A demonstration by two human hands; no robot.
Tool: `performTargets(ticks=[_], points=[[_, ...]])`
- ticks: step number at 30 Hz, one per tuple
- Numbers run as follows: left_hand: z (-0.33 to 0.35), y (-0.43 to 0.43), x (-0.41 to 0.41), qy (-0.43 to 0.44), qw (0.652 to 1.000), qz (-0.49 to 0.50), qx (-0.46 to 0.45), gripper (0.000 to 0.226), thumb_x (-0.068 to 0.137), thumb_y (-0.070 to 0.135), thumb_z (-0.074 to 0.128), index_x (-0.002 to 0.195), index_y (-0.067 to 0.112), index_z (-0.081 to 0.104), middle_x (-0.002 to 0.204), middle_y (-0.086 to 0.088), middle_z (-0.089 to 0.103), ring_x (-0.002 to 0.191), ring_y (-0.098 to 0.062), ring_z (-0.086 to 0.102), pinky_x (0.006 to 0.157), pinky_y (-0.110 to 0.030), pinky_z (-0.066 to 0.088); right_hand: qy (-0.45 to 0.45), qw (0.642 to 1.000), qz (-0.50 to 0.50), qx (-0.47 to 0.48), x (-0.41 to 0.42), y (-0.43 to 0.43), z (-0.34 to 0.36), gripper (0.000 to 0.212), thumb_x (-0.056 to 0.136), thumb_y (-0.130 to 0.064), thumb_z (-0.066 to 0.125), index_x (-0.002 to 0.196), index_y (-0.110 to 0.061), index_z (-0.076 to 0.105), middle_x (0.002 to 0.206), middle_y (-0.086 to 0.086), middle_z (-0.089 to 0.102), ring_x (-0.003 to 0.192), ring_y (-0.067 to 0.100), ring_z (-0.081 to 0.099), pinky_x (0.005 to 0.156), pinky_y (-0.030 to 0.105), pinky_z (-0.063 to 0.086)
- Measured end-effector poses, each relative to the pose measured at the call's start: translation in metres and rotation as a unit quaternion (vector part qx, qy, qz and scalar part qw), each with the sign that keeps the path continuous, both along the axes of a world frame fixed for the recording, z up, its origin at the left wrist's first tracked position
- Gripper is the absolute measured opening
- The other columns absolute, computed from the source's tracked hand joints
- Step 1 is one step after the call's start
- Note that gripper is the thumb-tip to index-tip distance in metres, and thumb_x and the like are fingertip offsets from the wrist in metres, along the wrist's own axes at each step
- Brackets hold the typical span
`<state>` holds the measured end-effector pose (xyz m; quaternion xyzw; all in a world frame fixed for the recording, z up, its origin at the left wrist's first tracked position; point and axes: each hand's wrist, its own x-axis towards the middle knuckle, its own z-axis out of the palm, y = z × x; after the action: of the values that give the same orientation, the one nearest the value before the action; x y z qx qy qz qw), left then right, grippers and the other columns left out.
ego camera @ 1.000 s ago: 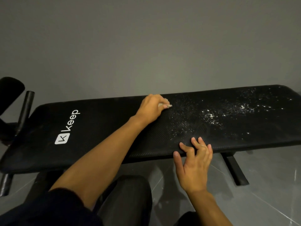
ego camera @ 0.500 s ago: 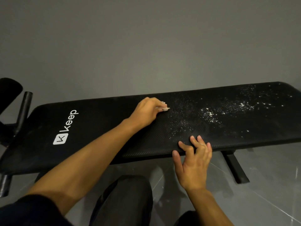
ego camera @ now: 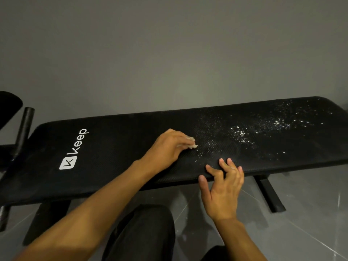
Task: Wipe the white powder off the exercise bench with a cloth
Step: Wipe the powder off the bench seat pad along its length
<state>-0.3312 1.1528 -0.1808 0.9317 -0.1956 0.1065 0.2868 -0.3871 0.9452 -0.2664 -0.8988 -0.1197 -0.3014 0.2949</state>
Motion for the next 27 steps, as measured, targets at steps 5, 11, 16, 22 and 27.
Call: performTargets(ticks=[5,11,16,22,27], points=[[0.01,-0.009,0.023,-0.018,0.998,0.04,0.035,0.026,0.096,0.019,0.066,0.122,0.019,0.072,0.118,0.001,0.066,0.105,-0.011,0.051,0.095,-0.034,0.05,0.003,1.0,-0.001,0.002,0.002,0.002,0.002,0.047,0.1,-0.054,0.04,0.114,-0.015,0.063,0.127,0.016,0.05,0.138,0.039,0.038,0.124,0.048,0.007],[0.001,-0.017,-0.033,-0.019,0.996,-0.074,0.04,0.025,0.094,0.015,0.069,0.118,0.02,0.075,0.112,0.001,0.068,0.096,-0.018,0.056,0.085,-0.036,0.052,0.002,1.0,-0.001,0.0,0.001,0.002,0.002,0.044,0.099,-0.052,0.043,0.115,-0.016,0.06,0.129,0.017,0.049,0.138,0.039,0.038,0.124,0.049,0.008],[0.008,-0.026,-0.013,-0.023,0.999,0.0,0.037,0.026,0.096,0.017,0.067,0.121,0.019,0.073,0.112,0.0,0.067,0.097,-0.014,0.053,0.087,-0.037,0.052,0.014,1.0,-0.005,0.007,0.0,0.003,0.003,0.045,0.098,-0.052,0.044,0.114,-0.014,0.063,0.128,0.017,0.05,0.139,0.038,0.037,0.124,0.048,0.007],[0.002,-0.034,-0.048,-0.022,0.998,-0.052,0.02,0.026,0.094,0.014,0.069,0.118,0.02,0.075,0.107,0.001,0.066,0.091,-0.014,0.051,0.081,-0.031,0.05,0.023,1.0,-0.001,0.001,-0.002,0.0,0.005,0.045,0.097,-0.051,0.046,0.113,-0.013,0.063,0.132,0.017,0.049,0.141,0.036,0.036,0.124,0.049,0.009],[-0.001,-0.032,-0.054,-0.045,0.997,-0.048,0.036,0.025,0.091,0.013,0.071,0.115,0.018,0.076,0.101,-0.002,0.067,0.085,-0.019,0.053,0.074,-0.031,0.051,0.021,1.0,-0.001,0.023,0.0,0.003,0.002,0.042,0.093,-0.048,0.052,0.113,-0.013,0.065,0.129,0.015,0.05,0.14,0.036,0.038,0.124,0.049,0.007]])
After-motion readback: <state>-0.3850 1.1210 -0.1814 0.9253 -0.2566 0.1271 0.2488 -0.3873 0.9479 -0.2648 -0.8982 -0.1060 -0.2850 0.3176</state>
